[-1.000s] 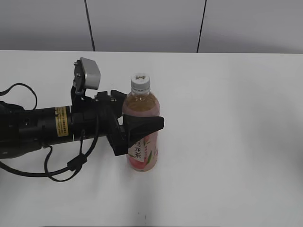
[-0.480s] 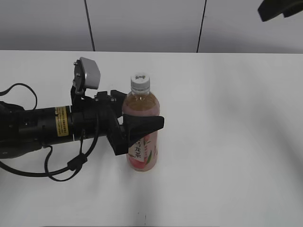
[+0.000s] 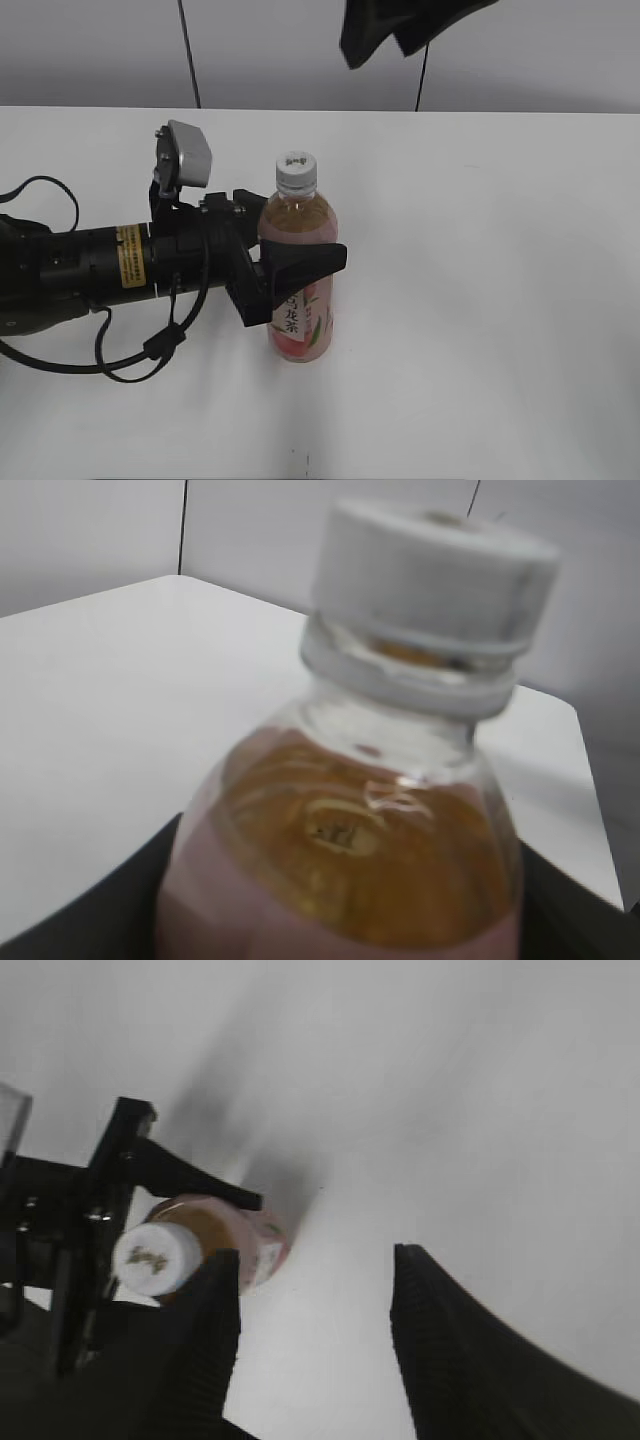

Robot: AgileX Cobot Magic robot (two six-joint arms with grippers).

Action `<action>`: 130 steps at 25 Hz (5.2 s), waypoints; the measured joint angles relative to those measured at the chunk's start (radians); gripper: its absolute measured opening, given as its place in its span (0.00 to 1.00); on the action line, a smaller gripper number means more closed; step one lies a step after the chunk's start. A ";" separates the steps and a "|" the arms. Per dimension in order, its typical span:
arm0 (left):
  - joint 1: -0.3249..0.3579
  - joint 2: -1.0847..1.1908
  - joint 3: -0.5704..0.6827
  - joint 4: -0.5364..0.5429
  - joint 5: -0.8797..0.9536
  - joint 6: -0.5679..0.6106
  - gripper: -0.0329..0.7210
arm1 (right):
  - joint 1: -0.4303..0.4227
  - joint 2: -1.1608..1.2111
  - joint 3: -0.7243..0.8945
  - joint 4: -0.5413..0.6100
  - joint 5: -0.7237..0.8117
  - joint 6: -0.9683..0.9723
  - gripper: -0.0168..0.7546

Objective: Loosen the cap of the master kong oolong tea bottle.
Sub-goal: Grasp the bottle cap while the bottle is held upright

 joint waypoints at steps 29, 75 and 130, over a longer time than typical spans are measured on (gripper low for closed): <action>-0.001 0.000 0.000 -0.006 0.000 0.000 0.65 | 0.185 0.196 0.000 -0.037 0.010 0.174 0.48; 0.000 0.000 0.000 0.018 -0.001 0.011 0.65 | 0.181 0.197 -0.006 0.013 0.018 -2.240 0.38; 0.000 0.000 -0.002 0.024 -0.001 0.011 0.65 | 0.181 0.168 0.032 0.023 0.015 0.139 0.60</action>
